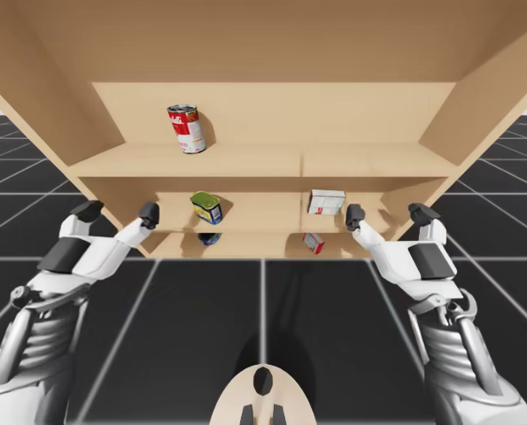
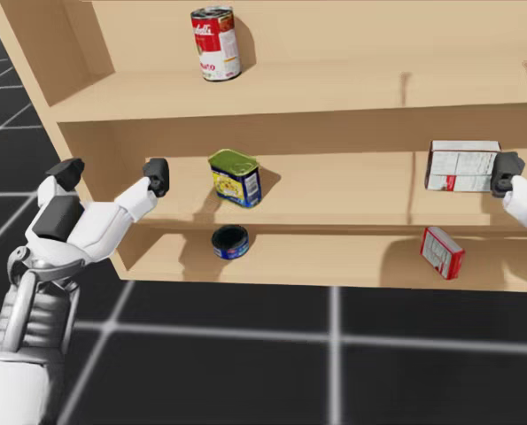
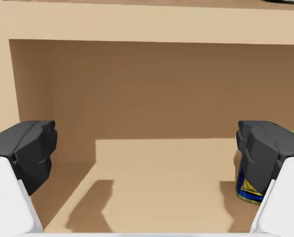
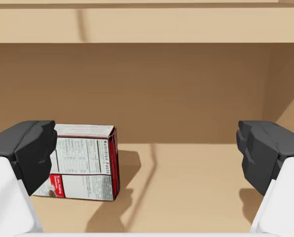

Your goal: Look through the shelves, find the tuna can, and take it.

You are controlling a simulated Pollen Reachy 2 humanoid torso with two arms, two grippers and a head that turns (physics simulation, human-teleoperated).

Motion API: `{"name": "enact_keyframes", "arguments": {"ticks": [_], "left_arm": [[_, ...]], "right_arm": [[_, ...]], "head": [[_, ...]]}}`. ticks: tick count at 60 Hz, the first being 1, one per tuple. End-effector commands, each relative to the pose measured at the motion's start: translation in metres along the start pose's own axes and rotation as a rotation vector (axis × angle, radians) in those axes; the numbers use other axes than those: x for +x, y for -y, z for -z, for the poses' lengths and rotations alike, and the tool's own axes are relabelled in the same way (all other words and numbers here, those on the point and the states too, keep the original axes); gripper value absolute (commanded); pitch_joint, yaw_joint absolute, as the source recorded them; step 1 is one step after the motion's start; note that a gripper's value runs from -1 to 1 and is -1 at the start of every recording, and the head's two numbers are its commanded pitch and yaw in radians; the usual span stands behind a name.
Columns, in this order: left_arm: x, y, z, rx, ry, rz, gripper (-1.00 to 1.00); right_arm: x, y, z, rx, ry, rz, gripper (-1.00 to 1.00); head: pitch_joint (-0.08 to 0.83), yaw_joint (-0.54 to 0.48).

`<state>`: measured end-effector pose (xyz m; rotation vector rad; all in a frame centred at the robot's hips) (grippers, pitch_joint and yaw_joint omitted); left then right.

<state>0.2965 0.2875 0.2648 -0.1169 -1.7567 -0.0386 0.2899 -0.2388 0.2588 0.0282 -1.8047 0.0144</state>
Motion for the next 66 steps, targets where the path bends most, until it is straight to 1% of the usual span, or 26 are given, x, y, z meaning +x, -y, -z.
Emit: {"name": "enact_keyframes", "arguments": {"ticks": [1,8,15,17,18,23,25,28,34,36,38,39,41,43,45,47,48,49,51,53,55,58,61,63,64,66], "left_arm": [[0.007,0.003,-0.006,-0.02,0.013,-0.021,-1.0],[0.011,0.009,-0.012,-0.04,0.016,-0.026,-1.0],[0.019,0.017,-0.021,-0.075,0.002,-0.052,-1.0],[0.022,0.019,-0.024,-0.081,-0.002,-0.066,-1.0],[0.027,0.022,-0.029,-0.091,-0.018,-0.089,-1.0],[0.041,0.031,-0.044,-0.083,-0.086,-0.11,-1.0],[0.047,0.034,-0.053,-0.097,-0.121,-0.126,-1.0],[0.051,0.038,-0.063,-0.131,-0.138,-0.143,-1.0],[0.051,0.042,-0.076,-0.203,-0.157,-0.151,-1.0],[0.047,0.043,-0.082,-0.228,-0.164,-0.146,-1.0],[0.044,0.043,-0.084,-0.233,-0.18,-0.153,-1.0],[0.038,0.044,-0.087,-0.237,-0.196,-0.148,-1.0],[0.034,0.044,-0.089,-0.232,-0.199,-0.133,-1.0],[0.024,0.043,-0.091,-0.229,-0.228,-0.14,-1.0],[0.018,0.042,-0.092,-0.229,-0.242,-0.142,-1.0],[0.007,0.04,-0.093,-0.221,-0.255,-0.143,-1.0],[0.004,0.04,-0.092,-0.22,-0.263,-0.147,-1.0],[-0.006,0.039,-0.091,-0.222,-0.283,-0.157,-1.0],[-0.012,0.038,-0.09,-0.224,-0.292,-0.164,-1.0],[-0.025,0.037,-0.087,-0.223,-0.297,-0.175,-1.0],[-0.035,0.035,-0.083,-0.229,-0.297,-0.163,-1.0],[-0.051,0.033,-0.075,-0.227,-0.287,-0.157,-1.0],[-0.063,0.03,-0.067,-0.231,-0.296,-0.156,-1.0],[-0.068,0.029,-0.062,-0.225,-0.286,-0.149,-1.0],[-0.075,0.028,-0.056,-0.226,-0.29,-0.145,-1.0],[-0.078,0.028,-0.052,-0.225,-0.297,-0.143,-1.0]], "right_arm": [[-0.002,-0.003,-0.002,0.001,-0.01,0.011,-1.0],[-0.002,-0.003,-0.002,0.0,-0.011,0.012,-1.0],[-0.004,-0.003,-0.001,-0.004,-0.015,0.015,-1.0],[-0.004,-0.003,-0.002,-0.006,-0.016,0.016,-1.0],[-0.005,-0.003,-0.002,-0.007,-0.017,0.014,-1.0],[-0.005,-0.002,-0.001,-0.011,-0.019,0.016,-1.0],[-0.006,-0.002,-0.001,-0.011,-0.021,0.016,-1.0],[-0.006,-0.002,-0.001,-0.01,-0.02,0.016,-1.0],[-0.006,-0.001,0.0,-0.011,-0.017,0.018,-1.0],[-0.005,0.0,0.0,-0.012,-0.016,0.02,-1.0],[-0.005,0.0,0.0,-0.013,-0.015,0.021,-1.0],[-0.005,0.0,0.0,-0.014,-0.014,0.021,-1.0],[-0.005,0.0,0.0,-0.014,-0.013,0.022,-1.0],[-0.005,0.0,0.0,-0.014,-0.01,0.022,-1.0],[-0.005,0.001,0.0,-0.014,-0.01,0.022,-1.0],[-0.005,0.0,0.0,-0.013,-0.008,0.02,-1.0],[-0.005,0.0,0.0,-0.012,-0.008,0.019,-1.0],[-0.006,0.001,0.0,-0.012,-0.007,0.018,-1.0],[-0.005,0.001,0.0,-0.012,-0.007,0.017,-1.0],[-0.005,0.001,0.0,-0.012,-0.006,0.017,-1.0],[-0.005,0.001,0.0,-0.013,-0.004,0.016,-1.0],[-0.005,0.001,0.0,-0.014,-0.002,0.016,-1.0],[-0.006,0.001,0.0,-0.014,-0.003,0.014,-1.0],[-0.006,0.001,0.0,-0.014,-0.003,0.013,-1.0],[-0.006,0.001,0.0,-0.014,-0.003,0.013,-1.0],[-0.006,0.001,0.0,-0.014,-0.003,0.013,-1.0]], "head": [[0.577,0.23],[0.599,0.26],[0.597,0.26],[0.597,0.26],[0.594,0.25],[0.587,0.25],[0.586,0.25],[0.586,0.26],[0.583,0.26],[0.583,0.26],[0.583,0.26],[0.583,0.26],[0.584,0.26],[0.585,0.26],[0.586,0.26],[0.588,0.26],[0.588,0.26],[0.59,0.27],[0.59,0.27],[0.589,0.27],[0.589,0.27],[0.589,0.27],[0.59,0.27],[0.591,0.27],[0.591,0.27],[0.592,0.27]]}}
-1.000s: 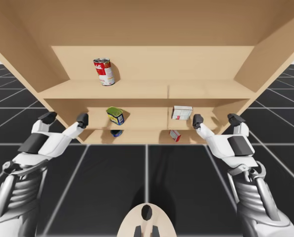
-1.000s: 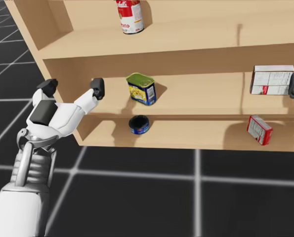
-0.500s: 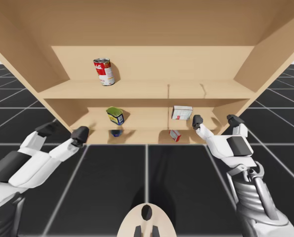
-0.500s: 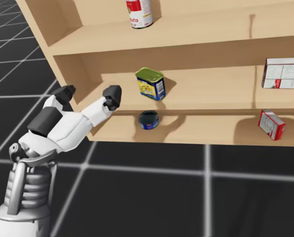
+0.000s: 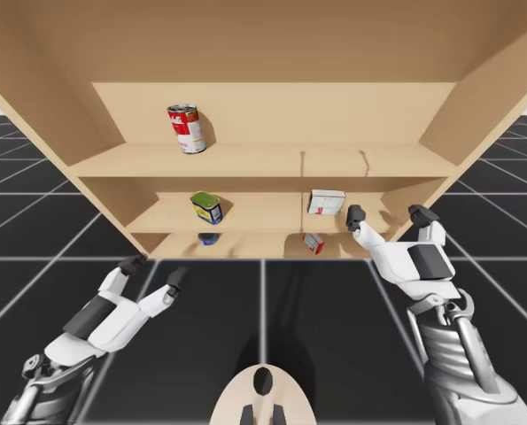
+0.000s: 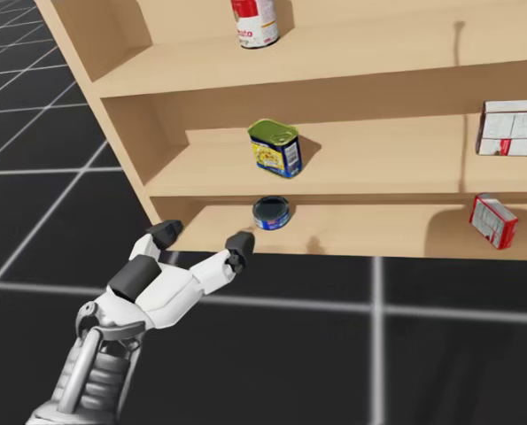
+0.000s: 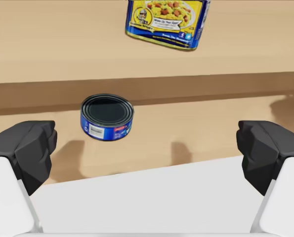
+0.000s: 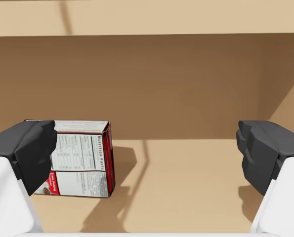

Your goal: Look through the shelves, find the tuna can, and take it.

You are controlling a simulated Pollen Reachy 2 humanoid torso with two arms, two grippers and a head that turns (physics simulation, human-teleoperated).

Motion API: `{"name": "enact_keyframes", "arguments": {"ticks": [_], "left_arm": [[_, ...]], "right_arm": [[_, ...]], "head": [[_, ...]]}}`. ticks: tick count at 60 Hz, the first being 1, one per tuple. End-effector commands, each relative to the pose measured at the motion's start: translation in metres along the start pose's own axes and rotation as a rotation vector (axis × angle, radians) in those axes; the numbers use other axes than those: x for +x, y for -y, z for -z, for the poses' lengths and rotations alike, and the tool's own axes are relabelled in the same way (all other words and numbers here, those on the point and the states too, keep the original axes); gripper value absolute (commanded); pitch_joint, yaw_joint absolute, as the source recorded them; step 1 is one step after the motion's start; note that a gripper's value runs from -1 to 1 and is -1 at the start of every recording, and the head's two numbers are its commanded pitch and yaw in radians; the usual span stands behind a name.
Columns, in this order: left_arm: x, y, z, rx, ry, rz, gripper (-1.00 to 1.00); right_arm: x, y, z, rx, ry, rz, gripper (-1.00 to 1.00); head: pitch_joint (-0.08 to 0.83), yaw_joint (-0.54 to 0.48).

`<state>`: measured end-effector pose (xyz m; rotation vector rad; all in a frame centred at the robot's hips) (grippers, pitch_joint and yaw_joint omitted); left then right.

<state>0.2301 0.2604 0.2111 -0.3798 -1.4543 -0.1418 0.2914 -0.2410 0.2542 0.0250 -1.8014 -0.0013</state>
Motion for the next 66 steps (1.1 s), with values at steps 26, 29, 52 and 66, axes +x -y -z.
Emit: {"name": "enact_keyframes", "arguments": {"ticks": [26,29,52,66], "left_arm": [[-0.046,0.001,0.126,0.054,-0.116,-0.004,-1.0],[-0.051,0.003,0.137,0.06,-0.133,-0.004,-1.0],[-0.077,0.005,0.182,0.112,-0.2,0.016,-1.0],[-0.086,0.006,0.193,0.125,-0.212,0.031,-1.0]], "right_arm": [[-0.001,0.0,-0.001,-0.007,0.006,0.006,-1.0],[0.0,0.0,-0.001,-0.007,0.006,0.008,-1.0],[0.001,0.001,-0.002,-0.009,0.011,0.012,-1.0],[0.0,0.001,-0.001,-0.007,0.009,0.012,-1.0]], "head": [[0.59,0.27],[0.59,0.27],[0.596,0.27],[0.599,0.27]]}}
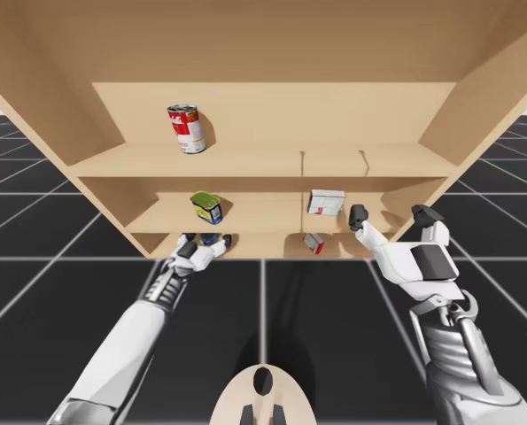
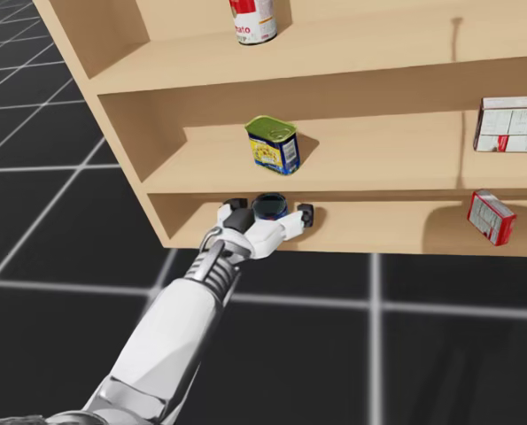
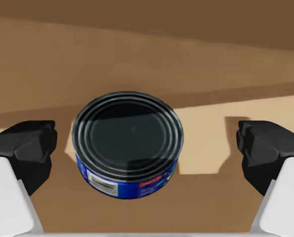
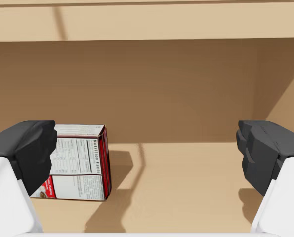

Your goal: Look through the shelves, find the tuna can, and take it.

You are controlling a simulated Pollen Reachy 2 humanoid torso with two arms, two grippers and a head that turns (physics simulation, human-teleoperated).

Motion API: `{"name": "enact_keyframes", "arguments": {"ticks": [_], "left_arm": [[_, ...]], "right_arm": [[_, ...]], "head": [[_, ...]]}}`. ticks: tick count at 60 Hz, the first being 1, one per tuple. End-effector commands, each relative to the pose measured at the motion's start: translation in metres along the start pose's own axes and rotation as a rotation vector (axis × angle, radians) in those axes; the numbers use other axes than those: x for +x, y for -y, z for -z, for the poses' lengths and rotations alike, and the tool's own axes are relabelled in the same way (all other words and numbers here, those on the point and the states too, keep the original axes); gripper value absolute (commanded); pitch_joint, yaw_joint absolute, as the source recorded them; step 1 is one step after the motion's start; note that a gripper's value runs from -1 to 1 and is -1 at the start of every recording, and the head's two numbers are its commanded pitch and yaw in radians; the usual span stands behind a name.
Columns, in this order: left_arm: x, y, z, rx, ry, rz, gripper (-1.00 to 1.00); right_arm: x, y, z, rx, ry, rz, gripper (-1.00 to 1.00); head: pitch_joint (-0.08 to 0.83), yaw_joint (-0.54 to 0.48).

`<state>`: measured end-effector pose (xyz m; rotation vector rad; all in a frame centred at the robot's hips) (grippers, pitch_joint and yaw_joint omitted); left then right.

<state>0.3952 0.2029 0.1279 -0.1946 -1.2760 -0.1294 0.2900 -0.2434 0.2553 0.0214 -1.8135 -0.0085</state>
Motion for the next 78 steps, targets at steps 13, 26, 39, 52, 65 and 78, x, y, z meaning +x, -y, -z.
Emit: {"name": "enact_keyframes", "arguments": {"ticks": [13,26,39,52,65,78], "left_arm": [[-0.016,0.021,0.021,-0.011,-0.024,-0.027,-1.0],[-0.021,0.02,0.029,-0.012,-0.038,-0.016,-1.0],[-0.021,0.02,0.024,0.001,-0.047,-0.013,1.0],[-0.014,0.022,0.017,-0.015,0.006,-0.022,1.0],[0.007,0.026,-0.006,-0.015,0.164,-0.001,1.0],[0.01,0.026,-0.035,-0.003,0.136,0.021,1.0]], "right_arm": [[-0.003,-0.003,0.0,0.0,-0.005,0.008,-1.0],[-0.004,-0.003,0.0,0.0,-0.008,0.007,-1.0],[-0.004,-0.004,0.0,0.0,-0.008,0.008,-1.0],[-0.003,-0.004,0.0,-0.001,-0.006,0.009,-1.0],[-0.002,-0.003,0.0,-0.005,-0.002,0.013,-1.0],[-0.002,-0.002,0.0,-0.005,0.0,0.012,-1.0]], "head": [[0.603,0.27],[0.604,0.27],[0.607,0.27],[0.606,0.27],[0.606,0.27],[0.6,0.27]]}}
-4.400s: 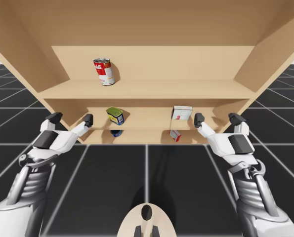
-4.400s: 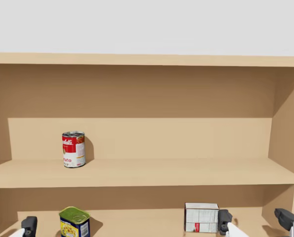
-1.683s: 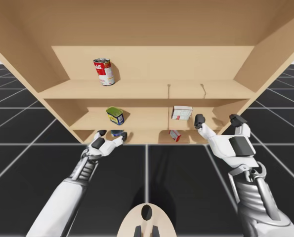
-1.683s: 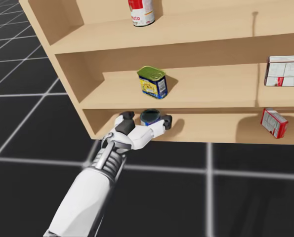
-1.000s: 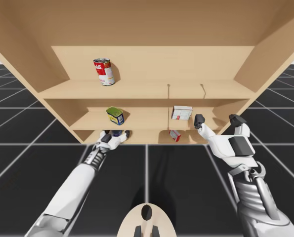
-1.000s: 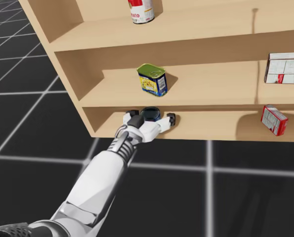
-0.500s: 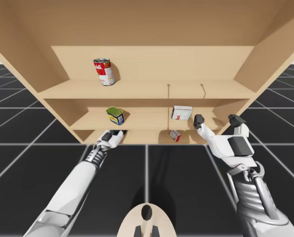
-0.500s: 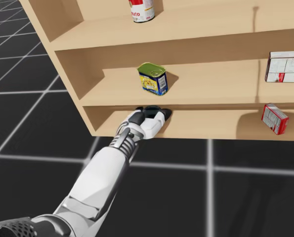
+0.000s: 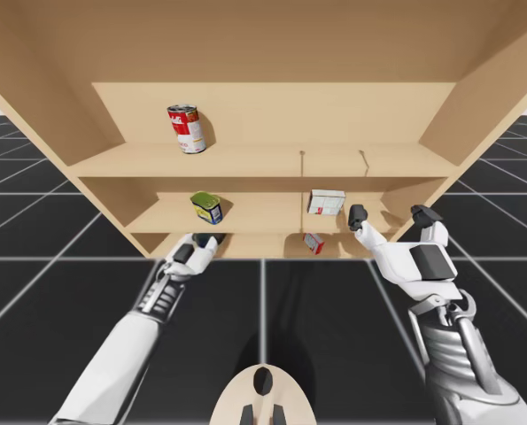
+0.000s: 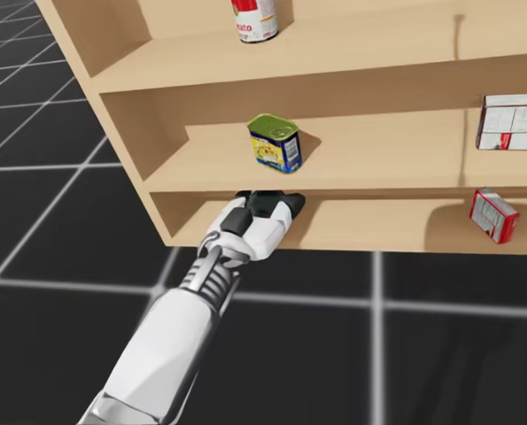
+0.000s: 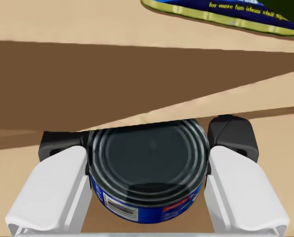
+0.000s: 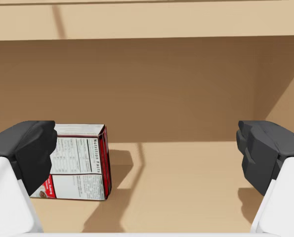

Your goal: Look through the shelves, find the tuna can, and take it.

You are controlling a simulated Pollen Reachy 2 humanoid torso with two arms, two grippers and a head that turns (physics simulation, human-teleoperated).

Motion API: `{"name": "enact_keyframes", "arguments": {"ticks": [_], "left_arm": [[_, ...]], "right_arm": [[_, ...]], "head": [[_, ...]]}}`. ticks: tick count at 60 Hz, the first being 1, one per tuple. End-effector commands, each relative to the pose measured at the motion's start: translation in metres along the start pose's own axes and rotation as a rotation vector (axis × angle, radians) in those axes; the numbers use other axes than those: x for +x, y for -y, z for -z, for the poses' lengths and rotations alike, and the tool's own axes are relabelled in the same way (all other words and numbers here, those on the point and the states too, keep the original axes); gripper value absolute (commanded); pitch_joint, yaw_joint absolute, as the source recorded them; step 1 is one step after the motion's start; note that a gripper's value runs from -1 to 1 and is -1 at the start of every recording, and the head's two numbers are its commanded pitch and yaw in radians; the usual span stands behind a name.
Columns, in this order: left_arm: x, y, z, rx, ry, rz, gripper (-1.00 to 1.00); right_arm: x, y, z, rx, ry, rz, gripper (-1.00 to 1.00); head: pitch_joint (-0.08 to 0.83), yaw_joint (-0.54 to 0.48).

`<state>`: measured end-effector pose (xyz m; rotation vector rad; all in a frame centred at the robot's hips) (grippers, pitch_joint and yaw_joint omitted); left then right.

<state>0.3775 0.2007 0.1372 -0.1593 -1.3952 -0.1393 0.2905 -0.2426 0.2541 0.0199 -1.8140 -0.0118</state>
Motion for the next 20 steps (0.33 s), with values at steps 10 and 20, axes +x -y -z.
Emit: {"name": "enact_keyframes", "arguments": {"ticks": [10,20], "left_arm": [[0.01,0.011,-0.054,-0.013,-0.009,0.041,1.0],[0.013,0.003,-0.099,-0.012,-0.077,0.084,1.0]], "right_arm": [[0.0,-0.002,-0.001,-0.002,0.001,0.012,-1.0],[-0.001,-0.002,0.0,-0.003,0.0,0.01,-1.0]], "head": [[0.6,0.27],[0.6,0.27]]}}
